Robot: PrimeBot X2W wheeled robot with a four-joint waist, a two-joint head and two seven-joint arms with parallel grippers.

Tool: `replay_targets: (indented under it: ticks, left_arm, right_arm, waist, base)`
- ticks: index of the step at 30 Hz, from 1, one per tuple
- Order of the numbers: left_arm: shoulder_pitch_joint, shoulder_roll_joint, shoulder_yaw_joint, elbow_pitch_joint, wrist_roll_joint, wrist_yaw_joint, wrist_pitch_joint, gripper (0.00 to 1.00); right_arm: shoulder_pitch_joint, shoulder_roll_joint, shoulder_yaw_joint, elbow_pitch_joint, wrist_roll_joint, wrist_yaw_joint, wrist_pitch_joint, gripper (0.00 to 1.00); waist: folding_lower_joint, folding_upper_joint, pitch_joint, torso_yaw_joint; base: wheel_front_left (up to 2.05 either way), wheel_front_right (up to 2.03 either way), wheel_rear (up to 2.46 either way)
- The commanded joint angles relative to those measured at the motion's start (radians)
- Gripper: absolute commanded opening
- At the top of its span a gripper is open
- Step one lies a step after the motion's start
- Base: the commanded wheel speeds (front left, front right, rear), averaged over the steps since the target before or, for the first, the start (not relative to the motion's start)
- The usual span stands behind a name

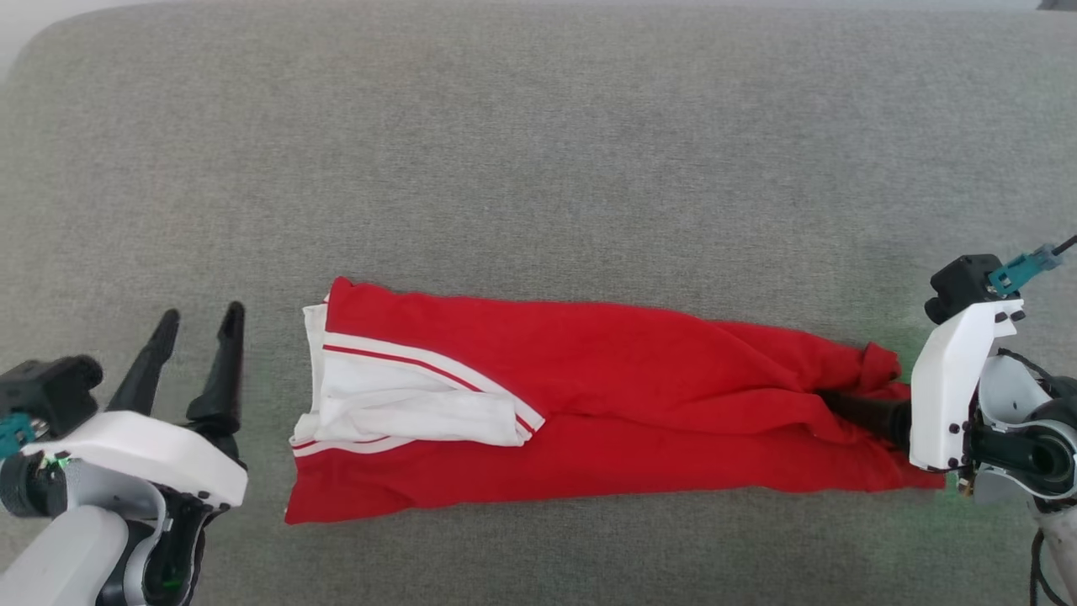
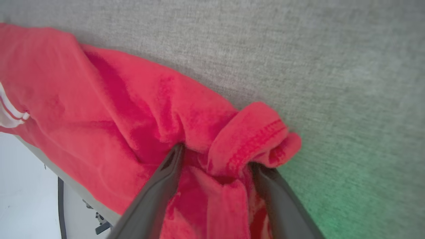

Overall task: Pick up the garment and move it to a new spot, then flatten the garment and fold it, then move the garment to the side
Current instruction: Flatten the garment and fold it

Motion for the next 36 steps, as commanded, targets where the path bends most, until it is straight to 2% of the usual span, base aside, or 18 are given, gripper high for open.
replay_targets:
  ticks: [1,2,4,8,18,19,25,32,36]
  left_arm:
    - [0.020,-0.019,0.022,0.015,0.016,-0.014,-0.017,1.00]
    - [0.029,-0.033,0.042,0.023,0.020,-0.019,-0.024,1.00]
    - [0.047,-0.052,0.076,0.031,0.053,-0.042,-0.032,1.00]
    - [0.113,-0.146,0.200,0.052,0.135,-0.088,-0.032,1.00]
    - [0.223,-0.352,0.468,0.079,0.338,-0.245,-0.033,1.00]
    - [0.223,-0.352,0.468,0.079,0.338,-0.245,-0.033,1.00]
    - [0.250,-0.459,0.583,0.080,0.454,-0.322,-0.033,1.00]
    - [0.259,-0.521,0.631,0.098,0.507,-0.352,-0.033,1.00]
    - [0.268,-0.538,0.638,0.096,0.517,-0.354,-0.033,1.00]
  right_arm:
    - [0.025,0.035,0.057,0.019,0.024,0.001,0.013,0.08]
    - [0.021,0.031,0.055,0.021,0.033,0.001,0.003,0.00]
    - [0.014,0.020,0.054,0.014,0.055,0.001,-0.014,0.00]
    - [0.002,-0.020,0.027,0.024,0.078,0.000,-0.041,0.00]
    - [0.005,-0.133,-0.095,0.085,0.090,-0.002,-0.077,0.00]
    - [0.005,-0.133,-0.095,0.085,0.090,-0.002,-0.077,0.00]
    - [-0.014,-0.213,-0.199,0.164,0.048,0.000,-0.098,0.00]
    - [-0.039,-0.243,-0.238,0.245,-0.014,0.000,-0.108,0.00]
    - [-0.023,-0.223,-0.223,0.181,0.020,0.000,-0.090,0.00]
  waist:
    - [0.0000,-0.0001,-0.001,0.006]
    - [0.0000,-0.0001,-0.002,0.008]
    - [0.0000,-0.0001,-0.004,0.010]
    - [0.0000,-0.0001,-0.009,0.008]
    - [0.0000,-0.0001,-0.018,-0.016]
    - [0.0000,-0.0001,-0.018,-0.016]
    - [0.0000,-0.0001,-0.022,-0.037]
    - [0.0000,-0.0001,-0.031,-0.059]
    - [0.0000,-0.0001,-0.047,-0.067]
  base:
    - [0.00,0.00,0.00]
    - [0.00,0.00,0.00]
    - [0.00,0.00,0.00]
    - [0.00,0.00,0.00]
    - [0.00,0.00,0.00]
    - [0.00,0.00,0.00]
    - [0.00,0.00,0.00]
    - [0.00,0.00,0.00]
    - [0.00,0.00,0.00]
